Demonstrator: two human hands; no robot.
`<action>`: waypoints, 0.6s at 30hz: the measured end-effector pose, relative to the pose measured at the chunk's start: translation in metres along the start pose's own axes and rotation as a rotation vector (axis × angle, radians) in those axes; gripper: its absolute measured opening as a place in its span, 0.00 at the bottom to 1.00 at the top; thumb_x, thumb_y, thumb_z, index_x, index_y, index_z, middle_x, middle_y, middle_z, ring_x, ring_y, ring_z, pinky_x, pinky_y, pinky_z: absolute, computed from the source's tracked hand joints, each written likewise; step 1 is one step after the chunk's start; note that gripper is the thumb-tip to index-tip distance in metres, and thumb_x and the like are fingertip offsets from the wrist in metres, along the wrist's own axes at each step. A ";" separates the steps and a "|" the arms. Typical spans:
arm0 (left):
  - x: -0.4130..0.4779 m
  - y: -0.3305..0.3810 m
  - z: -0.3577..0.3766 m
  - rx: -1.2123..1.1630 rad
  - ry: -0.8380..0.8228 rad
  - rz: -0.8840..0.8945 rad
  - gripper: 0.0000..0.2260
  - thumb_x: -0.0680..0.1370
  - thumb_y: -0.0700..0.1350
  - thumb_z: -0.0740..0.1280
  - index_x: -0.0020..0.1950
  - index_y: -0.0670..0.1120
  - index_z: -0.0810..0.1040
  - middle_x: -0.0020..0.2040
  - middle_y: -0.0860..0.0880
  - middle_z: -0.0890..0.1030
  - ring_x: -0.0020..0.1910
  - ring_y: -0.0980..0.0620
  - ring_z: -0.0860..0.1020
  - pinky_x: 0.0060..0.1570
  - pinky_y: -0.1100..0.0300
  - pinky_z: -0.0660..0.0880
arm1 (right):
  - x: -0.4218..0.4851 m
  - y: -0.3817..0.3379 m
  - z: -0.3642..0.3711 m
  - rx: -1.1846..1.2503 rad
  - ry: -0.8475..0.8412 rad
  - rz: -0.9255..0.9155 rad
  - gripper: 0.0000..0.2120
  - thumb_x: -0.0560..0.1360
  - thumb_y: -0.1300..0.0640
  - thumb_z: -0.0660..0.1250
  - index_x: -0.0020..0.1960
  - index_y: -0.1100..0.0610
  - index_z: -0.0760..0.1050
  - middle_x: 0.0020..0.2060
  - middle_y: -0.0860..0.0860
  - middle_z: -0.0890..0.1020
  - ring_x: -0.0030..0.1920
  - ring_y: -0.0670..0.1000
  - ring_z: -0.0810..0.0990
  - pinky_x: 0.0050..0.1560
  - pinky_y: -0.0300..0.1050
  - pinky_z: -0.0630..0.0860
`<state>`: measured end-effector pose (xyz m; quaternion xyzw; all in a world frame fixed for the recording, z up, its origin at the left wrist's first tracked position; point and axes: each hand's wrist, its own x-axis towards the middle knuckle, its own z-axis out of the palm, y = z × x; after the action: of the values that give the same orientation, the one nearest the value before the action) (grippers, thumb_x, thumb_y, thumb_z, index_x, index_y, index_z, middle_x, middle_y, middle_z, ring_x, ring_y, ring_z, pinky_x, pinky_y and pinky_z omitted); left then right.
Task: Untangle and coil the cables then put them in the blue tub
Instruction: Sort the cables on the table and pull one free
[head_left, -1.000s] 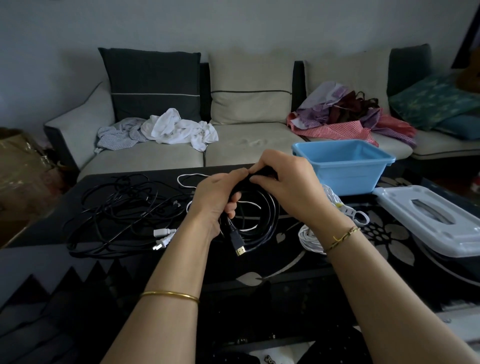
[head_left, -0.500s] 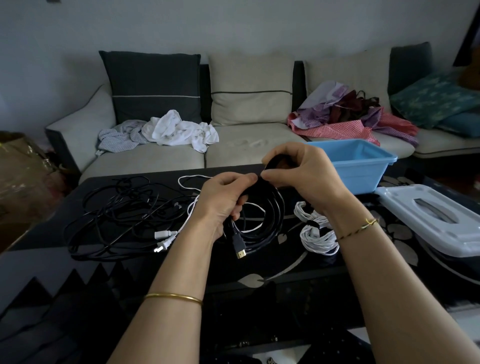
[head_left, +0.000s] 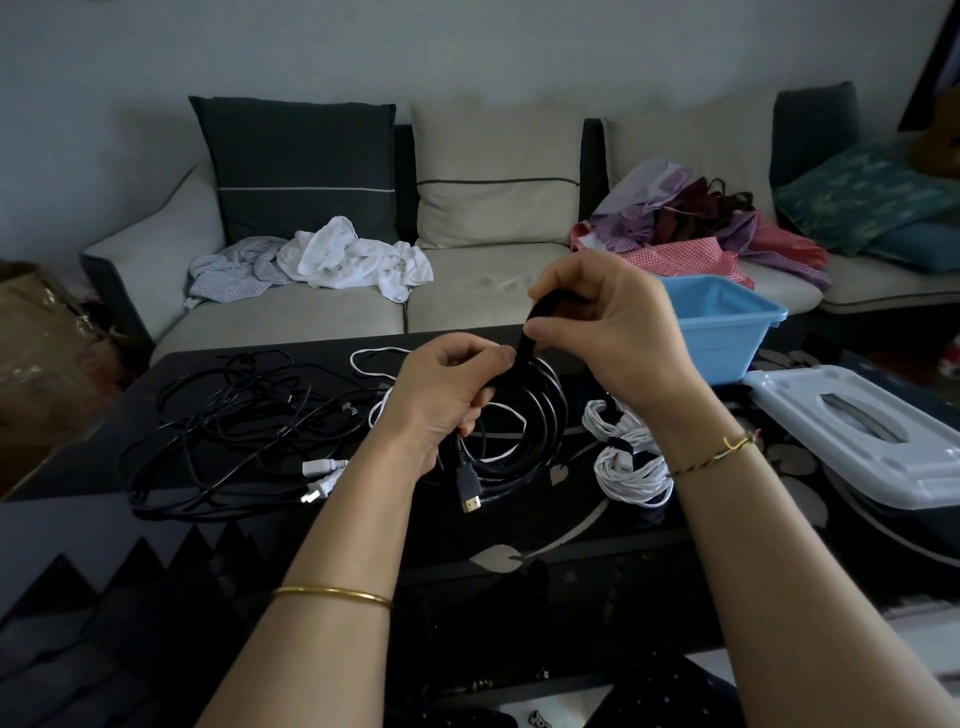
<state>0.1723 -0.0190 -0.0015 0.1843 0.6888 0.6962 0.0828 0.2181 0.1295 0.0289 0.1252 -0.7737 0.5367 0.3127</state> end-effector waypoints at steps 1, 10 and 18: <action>-0.001 0.000 0.000 0.004 -0.009 0.003 0.05 0.76 0.42 0.69 0.40 0.45 0.79 0.24 0.49 0.69 0.19 0.56 0.60 0.21 0.65 0.58 | 0.001 0.002 0.001 0.008 0.007 0.005 0.17 0.66 0.72 0.73 0.43 0.53 0.75 0.38 0.46 0.81 0.40 0.45 0.80 0.47 0.46 0.80; -0.002 0.003 0.002 -0.006 -0.026 0.074 0.06 0.76 0.39 0.67 0.40 0.44 0.78 0.23 0.50 0.68 0.19 0.56 0.61 0.20 0.65 0.59 | 0.004 0.012 0.012 0.114 0.052 0.151 0.14 0.67 0.72 0.72 0.42 0.56 0.74 0.37 0.50 0.79 0.37 0.44 0.77 0.42 0.37 0.76; -0.004 0.000 0.001 0.044 -0.042 0.146 0.05 0.76 0.40 0.68 0.40 0.45 0.78 0.24 0.49 0.69 0.20 0.56 0.63 0.19 0.65 0.60 | 0.000 0.012 0.011 0.152 -0.016 0.305 0.14 0.71 0.68 0.70 0.52 0.54 0.75 0.38 0.55 0.78 0.38 0.52 0.77 0.43 0.48 0.78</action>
<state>0.1766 -0.0198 -0.0023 0.2503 0.6867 0.6812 0.0421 0.2082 0.1239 0.0170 0.0340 -0.7433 0.6338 0.2114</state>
